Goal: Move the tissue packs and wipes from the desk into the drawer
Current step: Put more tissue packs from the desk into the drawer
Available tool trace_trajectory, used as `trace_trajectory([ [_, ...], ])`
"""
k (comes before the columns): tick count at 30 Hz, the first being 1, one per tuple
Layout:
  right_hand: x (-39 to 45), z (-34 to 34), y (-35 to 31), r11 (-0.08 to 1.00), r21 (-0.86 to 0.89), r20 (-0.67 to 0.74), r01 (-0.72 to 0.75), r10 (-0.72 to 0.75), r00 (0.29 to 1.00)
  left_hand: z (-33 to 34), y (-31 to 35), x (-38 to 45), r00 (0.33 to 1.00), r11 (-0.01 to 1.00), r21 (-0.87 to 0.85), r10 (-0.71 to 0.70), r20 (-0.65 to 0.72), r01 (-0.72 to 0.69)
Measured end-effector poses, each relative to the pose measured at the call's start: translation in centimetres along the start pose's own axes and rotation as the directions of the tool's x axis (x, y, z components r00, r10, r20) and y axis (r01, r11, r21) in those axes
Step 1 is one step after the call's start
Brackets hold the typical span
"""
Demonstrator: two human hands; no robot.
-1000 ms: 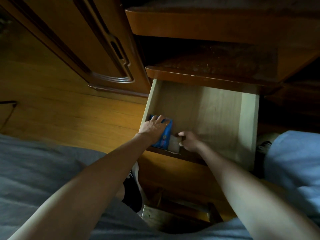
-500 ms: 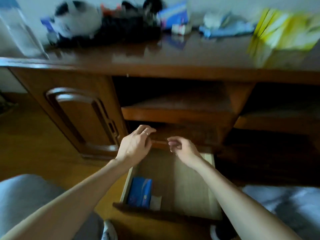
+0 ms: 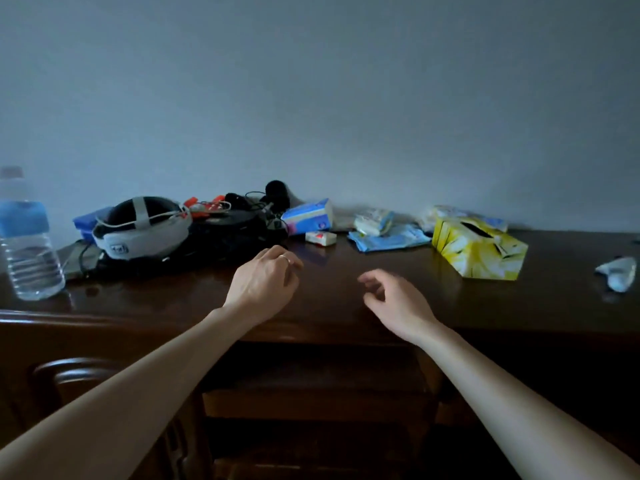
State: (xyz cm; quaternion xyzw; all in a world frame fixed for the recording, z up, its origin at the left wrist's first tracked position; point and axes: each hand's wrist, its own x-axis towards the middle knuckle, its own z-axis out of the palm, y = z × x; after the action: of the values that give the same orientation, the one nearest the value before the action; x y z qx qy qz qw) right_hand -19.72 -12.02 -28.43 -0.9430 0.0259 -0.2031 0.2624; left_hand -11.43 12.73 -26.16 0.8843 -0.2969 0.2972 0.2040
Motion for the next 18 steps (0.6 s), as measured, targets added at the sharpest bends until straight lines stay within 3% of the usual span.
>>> trace_trajectory([
  [5, 5.2, 1.2, 1.4, 0.973, -0.229, 0.036, -0.014, 0.022, 0.999, 5.7, -2.6, 4.0, 0.983, 0.999, 0.004, -0.054, 0.175, 0.054],
  [10, 11.4, 3.1, 1.1, 0.940, -0.339, 0.154, -0.037, 0.094, 0.984, 9.2, -3.8, 8.1, 0.993, 0.997, 0.064, 0.025, 0.113, -0.033],
  [13, 15.7, 5.1, 1.0, 0.941, -0.325, 0.105, -0.098, 0.139, 0.985, 10.8, -4.1, 11.3, 0.999, 0.997, 0.066, 0.027, 0.038, -0.030],
  [18, 22.0, 9.6, 1.1, 0.938, -0.315, -0.062, -0.143, 0.130, 0.990, 14.1, -5.0, 19.5, 0.994, 0.994, -0.025, -0.107, 0.000, 0.107],
])
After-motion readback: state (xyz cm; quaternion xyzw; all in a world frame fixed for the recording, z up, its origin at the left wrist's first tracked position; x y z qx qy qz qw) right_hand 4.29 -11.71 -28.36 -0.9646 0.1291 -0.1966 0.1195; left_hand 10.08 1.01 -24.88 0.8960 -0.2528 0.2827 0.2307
